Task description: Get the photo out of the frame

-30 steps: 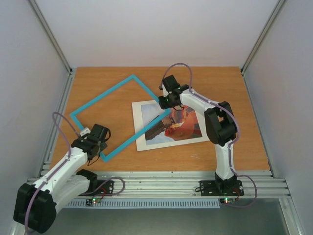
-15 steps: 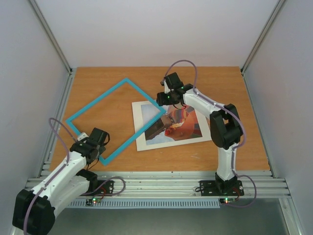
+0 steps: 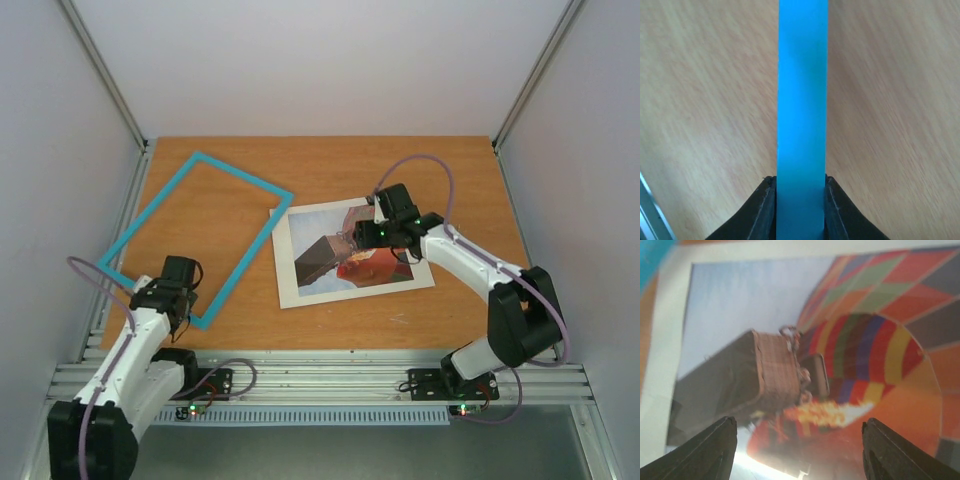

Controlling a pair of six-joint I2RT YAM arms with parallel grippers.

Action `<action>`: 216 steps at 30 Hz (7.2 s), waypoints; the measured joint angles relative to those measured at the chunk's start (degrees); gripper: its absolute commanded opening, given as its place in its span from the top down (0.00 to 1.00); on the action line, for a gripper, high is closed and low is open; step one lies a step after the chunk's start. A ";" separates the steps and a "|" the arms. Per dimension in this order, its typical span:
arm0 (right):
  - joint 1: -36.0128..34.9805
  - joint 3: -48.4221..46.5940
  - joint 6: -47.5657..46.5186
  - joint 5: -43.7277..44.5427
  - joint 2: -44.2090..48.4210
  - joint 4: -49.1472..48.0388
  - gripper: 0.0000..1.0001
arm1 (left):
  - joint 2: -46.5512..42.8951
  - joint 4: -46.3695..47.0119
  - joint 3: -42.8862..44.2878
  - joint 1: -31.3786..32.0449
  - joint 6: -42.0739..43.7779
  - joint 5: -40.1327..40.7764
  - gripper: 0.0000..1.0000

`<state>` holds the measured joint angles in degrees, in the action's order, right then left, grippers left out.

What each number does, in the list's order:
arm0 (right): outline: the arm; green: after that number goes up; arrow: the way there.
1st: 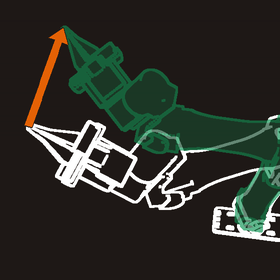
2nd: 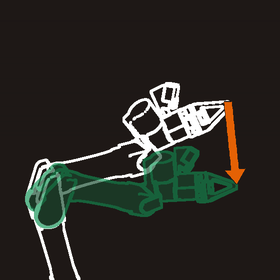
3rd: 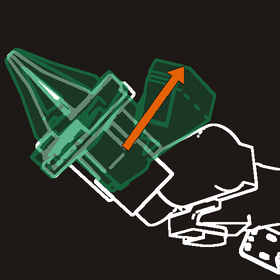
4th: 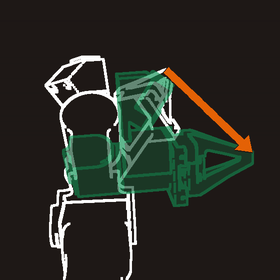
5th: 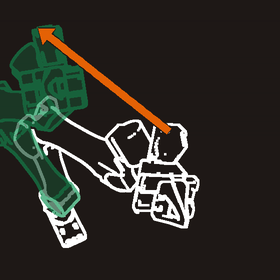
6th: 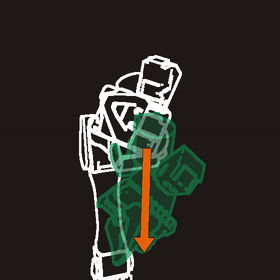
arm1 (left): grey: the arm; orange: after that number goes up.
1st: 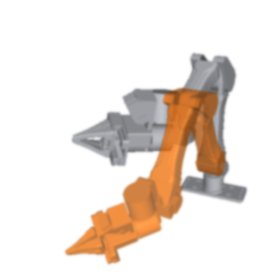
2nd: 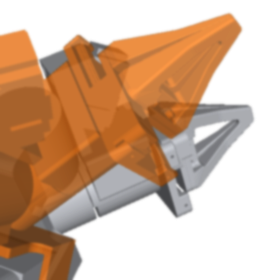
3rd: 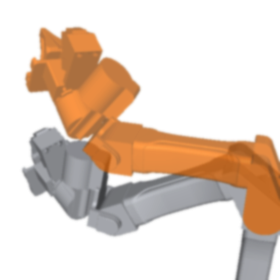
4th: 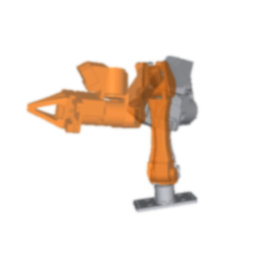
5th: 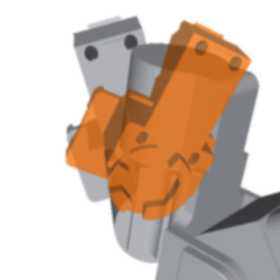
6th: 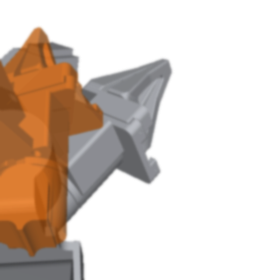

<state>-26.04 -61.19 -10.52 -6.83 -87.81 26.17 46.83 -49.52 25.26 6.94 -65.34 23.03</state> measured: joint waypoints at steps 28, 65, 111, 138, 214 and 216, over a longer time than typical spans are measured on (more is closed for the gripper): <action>0.13 15.82 2.10 12.50 17.05 -1.79 0.19 | 19.10 9.75 3.23 -14.29 -10.64 -5.27 0.82; 2.95 17.00 4.72 12.85 21.75 2.91 0.08 | 1.05 14.62 5.75 -12.46 10.01 -28.46 0.10; 21.00 27.04 17.33 2.43 12.63 -0.46 0.02 | 32.96 35.89 9.53 24.63 17.99 -40.92 0.02; 21.16 27.34 15.72 -9.07 17.38 -2.29 0.04 | 29.29 27.45 10.69 29.05 18.73 -31.12 0.01; 21.20 24.44 16.26 -26.56 16.44 -3.58 0.04 | 59.43 43.76 35.01 52.83 41.31 1.40 0.01; 21.22 22.12 14.25 -21.73 16.44 0.24 0.04 | 59.43 43.52 35.01 52.76 40.48 0.74 0.00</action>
<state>-4.82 -39.07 3.73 -28.56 -71.37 26.41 106.26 -6.00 60.27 59.70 -24.86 23.77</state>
